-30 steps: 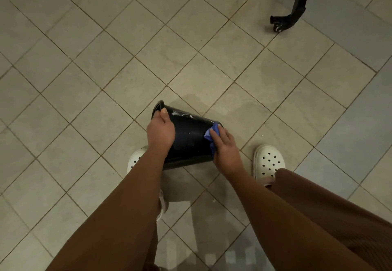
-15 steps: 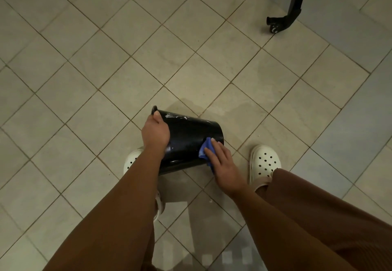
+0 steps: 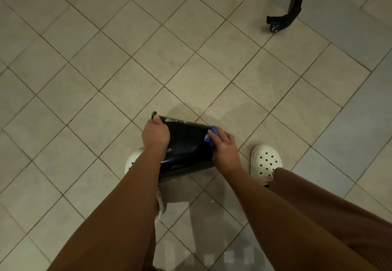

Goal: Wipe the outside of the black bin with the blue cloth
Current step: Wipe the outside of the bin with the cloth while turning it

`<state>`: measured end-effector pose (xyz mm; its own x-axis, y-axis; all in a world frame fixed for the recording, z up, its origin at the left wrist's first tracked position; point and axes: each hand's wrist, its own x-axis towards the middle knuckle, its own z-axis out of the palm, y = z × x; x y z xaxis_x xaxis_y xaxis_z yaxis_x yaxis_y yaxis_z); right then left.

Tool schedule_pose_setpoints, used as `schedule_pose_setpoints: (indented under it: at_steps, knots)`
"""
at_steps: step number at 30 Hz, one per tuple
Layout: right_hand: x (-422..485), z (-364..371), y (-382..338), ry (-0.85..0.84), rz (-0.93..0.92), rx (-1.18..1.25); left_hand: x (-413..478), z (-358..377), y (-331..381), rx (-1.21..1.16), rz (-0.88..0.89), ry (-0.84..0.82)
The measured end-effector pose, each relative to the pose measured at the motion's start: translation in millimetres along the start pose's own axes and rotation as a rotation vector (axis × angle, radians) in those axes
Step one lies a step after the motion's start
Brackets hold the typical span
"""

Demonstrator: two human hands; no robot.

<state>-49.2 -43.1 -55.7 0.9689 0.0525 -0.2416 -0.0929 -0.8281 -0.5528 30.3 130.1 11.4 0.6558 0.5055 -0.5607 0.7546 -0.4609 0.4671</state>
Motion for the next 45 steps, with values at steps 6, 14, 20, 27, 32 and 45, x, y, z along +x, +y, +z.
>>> schedule_pose_setpoints:
  at_steps: [6,14,20,27,32,45]
  knots:
    - [-18,15,-32,0.014,-0.265,-0.008,3,1,1,0.015,-0.025,-0.006]
    - [3,5,-20,0.09,0.124,0.129,2,1,1,-0.002,-0.045,0.002]
    - [-18,22,-50,0.063,-0.127,-0.004,0,1,4,0.027,-0.054,-0.009]
    - [6,4,-18,-0.03,0.321,0.006,-9,2,0,-0.023,0.01,0.008]
    - [-12,9,-39,-0.047,0.209,0.05,-9,0,2,-0.021,0.056,-0.028]
    - [5,4,-43,-0.047,0.273,0.075,-12,-2,-4,-0.167,0.112,-0.075]
